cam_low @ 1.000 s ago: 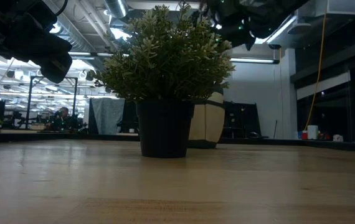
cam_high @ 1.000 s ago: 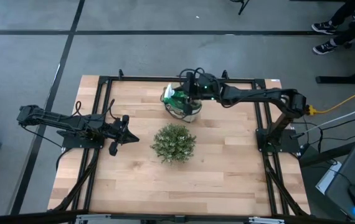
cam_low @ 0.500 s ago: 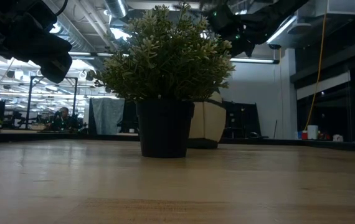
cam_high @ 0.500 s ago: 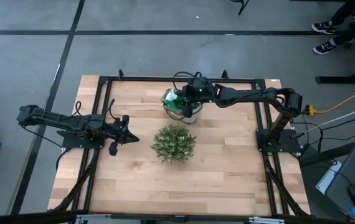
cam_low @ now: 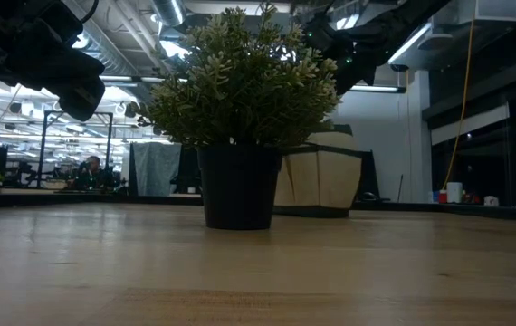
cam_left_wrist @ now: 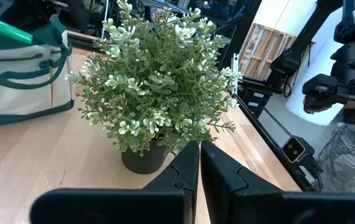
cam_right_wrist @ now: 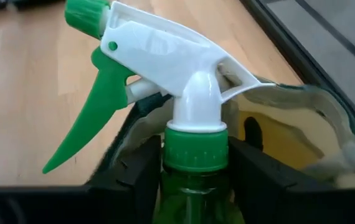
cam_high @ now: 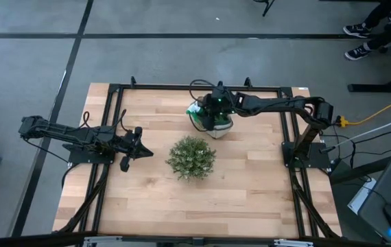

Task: Pick & Place Garden tools in Gardening bag
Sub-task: Put the green spray bottle into the green gardening bag, then return to Home Position

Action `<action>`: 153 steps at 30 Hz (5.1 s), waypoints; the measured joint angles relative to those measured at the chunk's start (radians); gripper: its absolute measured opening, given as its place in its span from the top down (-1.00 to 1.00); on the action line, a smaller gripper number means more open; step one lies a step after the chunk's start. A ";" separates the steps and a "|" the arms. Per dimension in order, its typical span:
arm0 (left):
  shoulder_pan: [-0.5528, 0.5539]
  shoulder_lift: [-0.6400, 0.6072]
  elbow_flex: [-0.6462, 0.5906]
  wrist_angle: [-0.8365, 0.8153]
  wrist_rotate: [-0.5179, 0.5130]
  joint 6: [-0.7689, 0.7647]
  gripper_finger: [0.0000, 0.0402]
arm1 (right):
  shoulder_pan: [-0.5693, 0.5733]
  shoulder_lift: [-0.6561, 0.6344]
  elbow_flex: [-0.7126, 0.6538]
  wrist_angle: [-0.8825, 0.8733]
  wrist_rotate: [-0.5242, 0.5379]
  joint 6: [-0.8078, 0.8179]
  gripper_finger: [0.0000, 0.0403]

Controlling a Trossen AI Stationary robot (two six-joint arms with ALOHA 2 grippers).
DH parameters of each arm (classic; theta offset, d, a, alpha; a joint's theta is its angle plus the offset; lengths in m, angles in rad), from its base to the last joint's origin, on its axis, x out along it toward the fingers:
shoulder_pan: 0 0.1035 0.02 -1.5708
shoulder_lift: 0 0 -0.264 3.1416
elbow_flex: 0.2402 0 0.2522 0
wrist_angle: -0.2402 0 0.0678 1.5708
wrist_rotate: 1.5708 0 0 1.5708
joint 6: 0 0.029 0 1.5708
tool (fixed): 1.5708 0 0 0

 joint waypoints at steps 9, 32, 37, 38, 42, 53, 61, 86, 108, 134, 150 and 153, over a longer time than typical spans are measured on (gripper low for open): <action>0.000 0.000 0.000 0.000 0.000 0.000 0.94 | -0.054 -0.010 -0.001 -0.003 -0.186 0.352 -0.16; 0.000 0.000 0.000 0.000 0.000 0.000 0.94 | 0.102 -0.509 -0.001 -0.334 -0.116 0.278 -0.33; 0.000 0.000 0.000 0.000 0.000 0.000 0.95 | 0.240 -0.559 0.000 -0.399 0.086 0.207 -0.33; 0.000 0.000 0.000 0.000 0.000 0.000 0.95 | 0.261 -0.560 0.000 -0.402 0.113 0.194 -0.33; 0.000 0.000 0.000 0.000 0.000 0.000 0.94 | 0.302 -0.558 0.000 -0.435 0.136 0.105 -0.33; 0.000 0.000 0.000 0.000 0.000 0.000 0.94 | 0.273 -0.704 0.001 -0.743 -0.078 -0.281 -0.33; 0.000 0.000 0.000 0.000 0.000 0.000 0.95 | 0.244 -0.934 -0.001 -1.141 -0.043 -0.324 -0.33; 0.000 0.000 0.000 0.000 0.000 0.000 0.94 | 0.340 -0.983 -0.001 -0.728 -0.039 -0.304 -0.33; 0.000 0.000 0.000 0.000 0.000 0.000 0.94 | 0.347 -1.175 -0.838 0.335 -0.048 -0.304 -0.33; 0.000 0.000 0.000 0.000 0.000 0.000 0.94 | 0.423 -1.432 -1.117 0.445 -0.048 -0.304 -0.33; 0.000 0.000 0.000 0.000 0.000 0.000 0.95 | 0.459 -1.439 -1.115 0.265 -0.049 -0.304 -0.33; 0.000 0.000 0.000 0.000 0.000 0.000 0.94 | 0.459 -1.439 -1.115 0.220 -0.049 -0.304 -0.33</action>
